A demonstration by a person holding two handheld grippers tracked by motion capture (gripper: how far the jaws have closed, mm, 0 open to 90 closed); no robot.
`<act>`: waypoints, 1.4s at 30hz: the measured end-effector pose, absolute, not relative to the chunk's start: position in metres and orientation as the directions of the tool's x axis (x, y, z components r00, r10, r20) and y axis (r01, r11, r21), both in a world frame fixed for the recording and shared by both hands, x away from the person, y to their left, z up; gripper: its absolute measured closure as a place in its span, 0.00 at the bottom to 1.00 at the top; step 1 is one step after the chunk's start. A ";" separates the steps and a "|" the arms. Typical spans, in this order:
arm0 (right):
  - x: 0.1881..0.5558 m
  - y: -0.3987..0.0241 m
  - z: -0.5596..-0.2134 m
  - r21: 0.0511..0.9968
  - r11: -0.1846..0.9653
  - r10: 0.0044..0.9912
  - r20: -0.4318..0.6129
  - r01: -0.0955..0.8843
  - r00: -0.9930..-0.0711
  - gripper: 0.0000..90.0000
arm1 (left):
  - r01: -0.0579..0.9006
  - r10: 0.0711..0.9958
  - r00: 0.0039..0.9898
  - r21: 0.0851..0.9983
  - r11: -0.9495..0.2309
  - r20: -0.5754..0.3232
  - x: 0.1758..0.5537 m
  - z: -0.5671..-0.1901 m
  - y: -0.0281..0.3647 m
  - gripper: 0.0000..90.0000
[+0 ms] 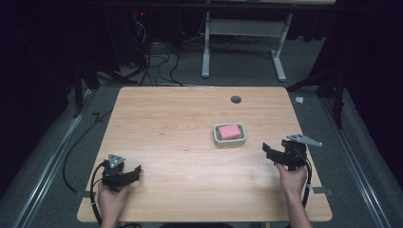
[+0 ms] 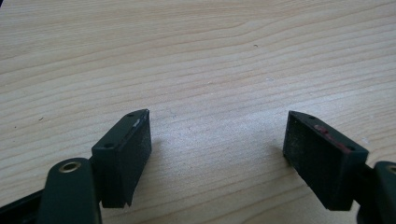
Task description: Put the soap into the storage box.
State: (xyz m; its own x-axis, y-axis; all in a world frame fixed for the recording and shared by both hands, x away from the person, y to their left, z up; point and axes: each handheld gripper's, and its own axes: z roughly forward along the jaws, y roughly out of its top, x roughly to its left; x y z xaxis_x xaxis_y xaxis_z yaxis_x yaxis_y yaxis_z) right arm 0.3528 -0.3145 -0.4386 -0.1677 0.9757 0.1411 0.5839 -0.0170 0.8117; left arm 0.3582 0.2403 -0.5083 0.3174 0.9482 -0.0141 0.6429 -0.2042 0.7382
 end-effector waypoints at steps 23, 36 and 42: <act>0.342 -0.316 -0.456 0.792 -0.025 0.973 0.160 0.610 -0.167 0.21 | 0.643 0.948 0.317 0.738 -0.204 -0.014 0.358 -0.508 0.240 0.27; 0.337 -0.319 -0.470 0.771 -0.040 0.972 0.177 0.635 -0.154 0.22 | 0.642 0.949 0.316 0.739 -0.202 -0.016 0.358 -0.508 0.240 0.27; 0.336 -0.318 -0.475 0.765 -0.035 0.974 0.170 0.643 -0.150 0.22 | 0.642 0.949 0.316 0.739 -0.202 -0.016 0.358 -0.508 0.240 0.27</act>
State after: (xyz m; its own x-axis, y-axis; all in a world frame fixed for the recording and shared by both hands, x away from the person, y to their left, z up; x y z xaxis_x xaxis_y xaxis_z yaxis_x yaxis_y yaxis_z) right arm 0.3359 -0.3178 -0.4751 -0.1501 0.9739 0.1703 0.6430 -0.0347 0.7651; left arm 0.3581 0.2400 -0.5083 0.3161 0.9486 -0.0157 0.6424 -0.2018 0.7393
